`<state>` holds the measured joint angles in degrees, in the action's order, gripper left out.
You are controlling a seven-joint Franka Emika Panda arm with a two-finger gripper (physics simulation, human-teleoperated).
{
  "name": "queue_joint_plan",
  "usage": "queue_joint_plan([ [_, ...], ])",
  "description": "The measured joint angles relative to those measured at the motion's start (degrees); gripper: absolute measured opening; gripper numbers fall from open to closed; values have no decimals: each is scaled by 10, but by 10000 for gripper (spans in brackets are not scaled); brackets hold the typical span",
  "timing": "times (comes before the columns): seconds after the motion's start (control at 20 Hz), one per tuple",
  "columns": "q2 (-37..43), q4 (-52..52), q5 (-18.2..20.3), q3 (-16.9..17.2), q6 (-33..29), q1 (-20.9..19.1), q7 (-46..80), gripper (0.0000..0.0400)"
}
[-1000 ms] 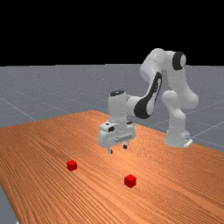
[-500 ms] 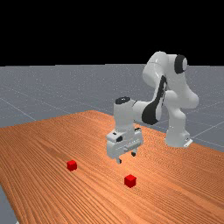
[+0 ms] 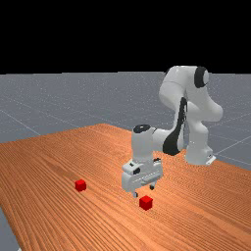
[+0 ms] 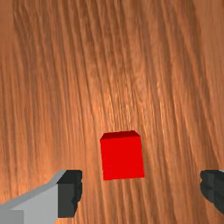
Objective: Stack all the cube
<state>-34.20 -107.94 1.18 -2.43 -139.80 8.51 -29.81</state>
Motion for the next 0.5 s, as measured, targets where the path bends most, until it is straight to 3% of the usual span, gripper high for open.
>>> queue_joint_plan([
  [0.25, 33, 4, 0, -4, 48, -1, -8, 400],
  [0.3, 23, 24, 2, -5, 70, -2, -10, 400],
  [0.5, -37, 54, 4, -6, 59, -3, -13, 400],
])
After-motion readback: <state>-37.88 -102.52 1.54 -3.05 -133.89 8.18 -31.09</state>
